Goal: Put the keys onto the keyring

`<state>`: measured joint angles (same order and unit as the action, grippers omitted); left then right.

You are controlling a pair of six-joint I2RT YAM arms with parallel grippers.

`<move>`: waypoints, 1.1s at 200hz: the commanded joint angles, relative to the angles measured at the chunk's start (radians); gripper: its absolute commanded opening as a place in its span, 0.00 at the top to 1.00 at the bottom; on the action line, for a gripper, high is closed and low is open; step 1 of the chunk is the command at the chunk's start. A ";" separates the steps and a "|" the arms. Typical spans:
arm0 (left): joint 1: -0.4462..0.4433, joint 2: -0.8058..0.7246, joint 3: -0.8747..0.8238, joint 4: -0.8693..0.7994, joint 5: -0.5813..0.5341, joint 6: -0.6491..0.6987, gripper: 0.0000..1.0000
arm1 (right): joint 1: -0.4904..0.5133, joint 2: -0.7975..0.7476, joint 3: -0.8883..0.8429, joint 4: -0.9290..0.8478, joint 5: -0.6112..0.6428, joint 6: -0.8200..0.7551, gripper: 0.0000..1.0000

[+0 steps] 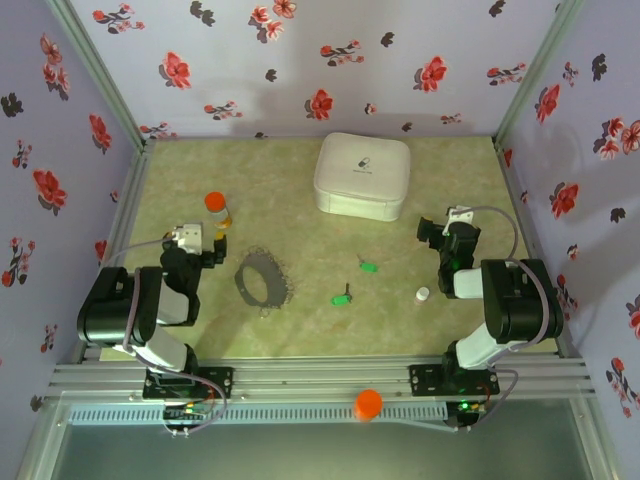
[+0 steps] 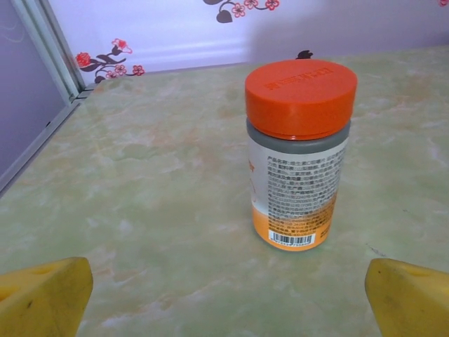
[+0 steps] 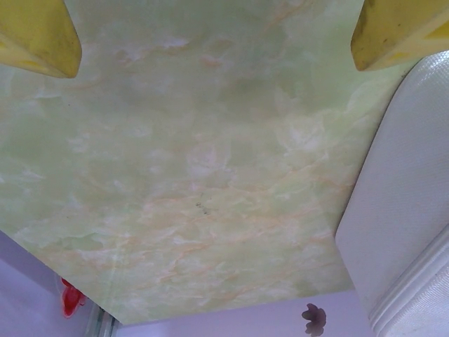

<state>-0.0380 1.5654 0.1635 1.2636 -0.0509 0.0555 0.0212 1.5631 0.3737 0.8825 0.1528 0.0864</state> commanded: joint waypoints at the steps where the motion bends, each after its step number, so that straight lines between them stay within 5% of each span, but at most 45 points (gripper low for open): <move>1: 0.007 -0.048 -0.004 0.033 -0.087 -0.040 0.00 | -0.007 -0.060 0.036 -0.070 0.000 -0.007 0.01; 60: -0.025 -0.485 0.008 -0.300 -0.176 -0.112 0.00 | 0.003 -0.346 0.228 -0.615 -0.008 0.105 0.02; 106: -0.122 -0.718 0.183 -0.806 -0.195 -0.193 0.00 | 0.044 -0.455 0.371 -1.004 -0.018 0.284 0.06; 163: -0.256 -0.680 0.446 -1.357 -0.233 -0.322 0.00 | 0.283 -0.519 0.470 -1.321 -0.013 0.361 0.10; 220: -0.385 -0.652 0.519 -1.529 -0.172 -0.402 0.00 | 0.581 -0.500 0.533 -1.458 0.034 0.473 0.12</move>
<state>-0.3786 0.9070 0.6594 -0.1162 -0.2512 -0.2722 0.4961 1.0569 0.8669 -0.4805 0.1505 0.4782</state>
